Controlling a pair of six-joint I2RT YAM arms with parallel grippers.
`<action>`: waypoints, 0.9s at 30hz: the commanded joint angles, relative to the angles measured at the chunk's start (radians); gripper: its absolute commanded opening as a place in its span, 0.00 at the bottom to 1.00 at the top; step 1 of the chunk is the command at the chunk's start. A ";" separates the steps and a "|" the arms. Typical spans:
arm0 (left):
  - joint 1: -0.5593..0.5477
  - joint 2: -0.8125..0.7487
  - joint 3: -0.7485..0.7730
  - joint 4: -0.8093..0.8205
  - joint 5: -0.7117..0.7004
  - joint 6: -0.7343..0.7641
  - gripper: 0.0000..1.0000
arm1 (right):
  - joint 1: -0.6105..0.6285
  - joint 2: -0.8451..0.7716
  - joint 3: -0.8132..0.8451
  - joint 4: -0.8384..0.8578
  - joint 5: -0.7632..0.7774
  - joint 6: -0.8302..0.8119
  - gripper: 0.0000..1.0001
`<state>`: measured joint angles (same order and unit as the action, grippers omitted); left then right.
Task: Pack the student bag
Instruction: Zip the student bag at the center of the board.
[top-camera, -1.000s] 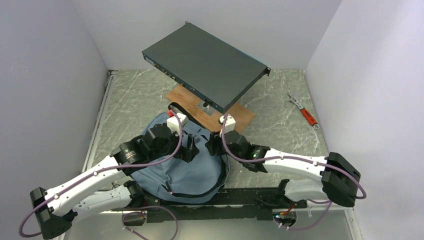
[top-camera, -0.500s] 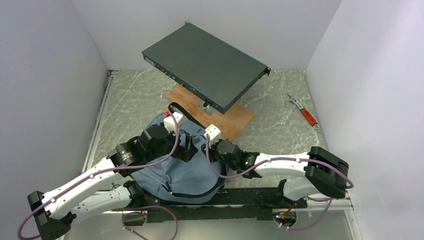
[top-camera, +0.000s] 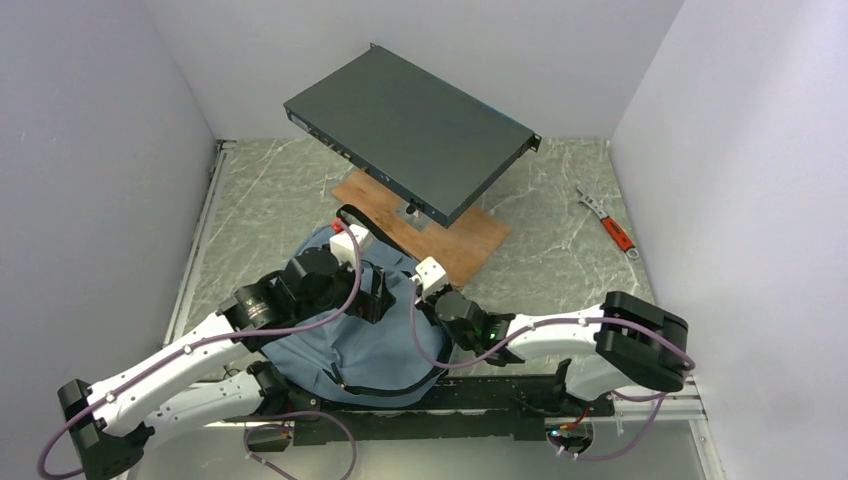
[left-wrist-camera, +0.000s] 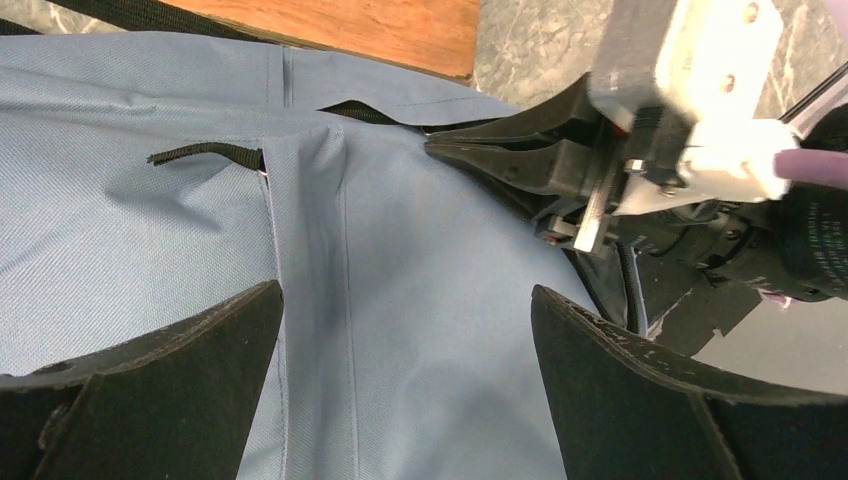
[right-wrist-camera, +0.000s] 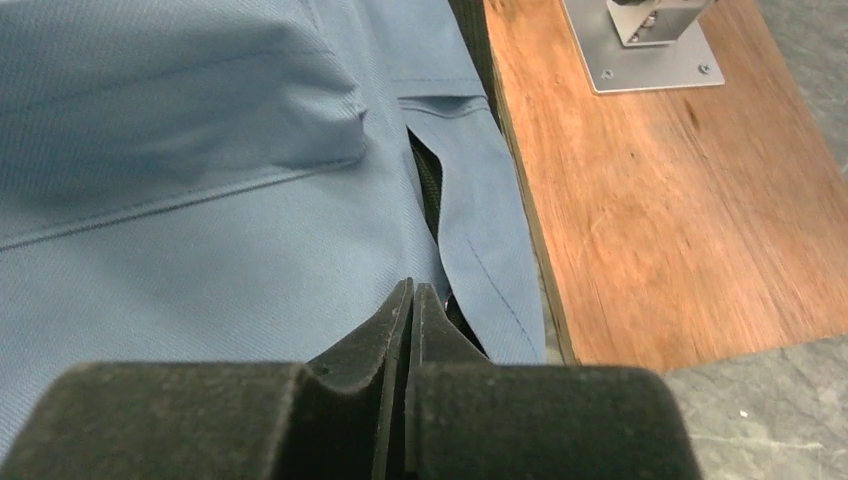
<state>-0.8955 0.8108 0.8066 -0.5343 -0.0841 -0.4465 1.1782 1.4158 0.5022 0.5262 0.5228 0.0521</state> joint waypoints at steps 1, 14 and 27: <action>0.008 0.031 0.000 0.058 0.012 0.055 1.00 | 0.002 -0.079 -0.057 0.110 0.029 0.048 0.00; 0.067 0.422 0.098 0.156 -0.067 0.021 0.94 | -0.013 -0.295 -0.119 0.036 -0.112 0.448 0.00; 0.118 0.447 -0.047 0.366 -0.143 -0.041 0.74 | 0.040 -0.598 -0.186 -0.391 -0.106 0.740 0.00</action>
<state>-0.7918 1.2987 0.8104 -0.2806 -0.1848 -0.4919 1.1820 0.9257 0.3550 0.2859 0.4507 0.6270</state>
